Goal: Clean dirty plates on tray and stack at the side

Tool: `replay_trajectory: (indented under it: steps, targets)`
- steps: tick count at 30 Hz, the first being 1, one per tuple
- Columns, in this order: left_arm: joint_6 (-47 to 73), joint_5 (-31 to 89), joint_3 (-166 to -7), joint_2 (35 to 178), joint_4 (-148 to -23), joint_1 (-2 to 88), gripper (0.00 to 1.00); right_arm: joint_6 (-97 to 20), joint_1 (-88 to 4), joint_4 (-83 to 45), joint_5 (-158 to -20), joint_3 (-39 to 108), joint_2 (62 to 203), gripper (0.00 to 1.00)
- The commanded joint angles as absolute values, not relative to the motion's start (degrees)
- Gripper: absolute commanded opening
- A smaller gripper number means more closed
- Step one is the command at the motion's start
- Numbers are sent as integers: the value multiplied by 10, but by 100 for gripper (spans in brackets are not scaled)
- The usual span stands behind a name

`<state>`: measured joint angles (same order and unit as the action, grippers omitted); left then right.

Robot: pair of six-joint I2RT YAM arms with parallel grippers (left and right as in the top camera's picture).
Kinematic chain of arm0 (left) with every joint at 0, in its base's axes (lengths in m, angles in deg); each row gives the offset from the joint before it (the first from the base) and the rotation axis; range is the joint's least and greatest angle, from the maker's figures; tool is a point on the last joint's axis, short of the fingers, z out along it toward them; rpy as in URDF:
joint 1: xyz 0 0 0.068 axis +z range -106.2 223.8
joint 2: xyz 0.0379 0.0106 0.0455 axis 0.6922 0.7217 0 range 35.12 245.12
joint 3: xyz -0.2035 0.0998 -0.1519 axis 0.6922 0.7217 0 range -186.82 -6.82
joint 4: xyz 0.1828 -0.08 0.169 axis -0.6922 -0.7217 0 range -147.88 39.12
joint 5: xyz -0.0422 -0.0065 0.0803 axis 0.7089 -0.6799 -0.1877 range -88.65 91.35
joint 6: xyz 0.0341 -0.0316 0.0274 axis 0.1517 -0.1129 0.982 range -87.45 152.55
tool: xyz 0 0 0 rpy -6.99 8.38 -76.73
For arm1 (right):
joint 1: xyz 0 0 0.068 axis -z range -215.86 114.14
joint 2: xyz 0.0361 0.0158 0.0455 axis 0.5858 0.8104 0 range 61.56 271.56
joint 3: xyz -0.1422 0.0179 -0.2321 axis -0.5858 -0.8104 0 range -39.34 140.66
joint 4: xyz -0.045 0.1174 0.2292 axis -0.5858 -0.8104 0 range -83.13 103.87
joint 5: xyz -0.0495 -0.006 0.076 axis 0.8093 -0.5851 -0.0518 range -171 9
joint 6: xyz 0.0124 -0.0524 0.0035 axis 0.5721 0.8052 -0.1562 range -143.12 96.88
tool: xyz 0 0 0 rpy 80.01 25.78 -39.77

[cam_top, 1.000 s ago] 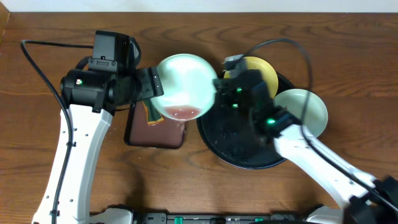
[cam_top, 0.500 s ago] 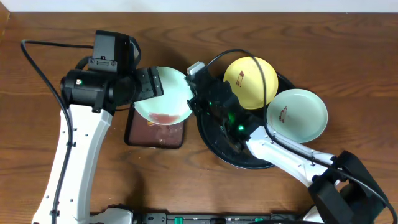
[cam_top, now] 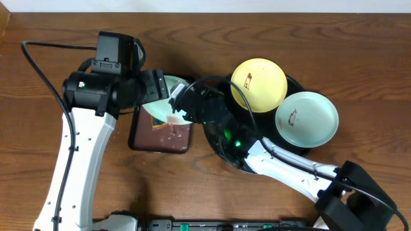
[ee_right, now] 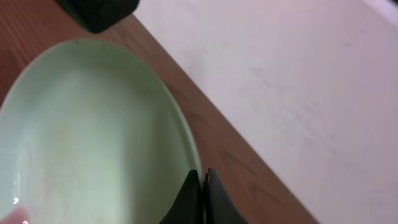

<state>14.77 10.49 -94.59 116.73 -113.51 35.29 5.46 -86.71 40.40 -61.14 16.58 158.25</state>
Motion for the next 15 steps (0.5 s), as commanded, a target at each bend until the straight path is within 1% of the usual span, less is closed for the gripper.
replay_trajectory:
  steps: [1,15]
  targets:
    - [152,112,-952,1167,-1136,354,84,94,-871,414,-564,177,1570,1]
    - [152,112,-952,1167,-1136,354,84,94,-871,419,-563,177,1570,1]
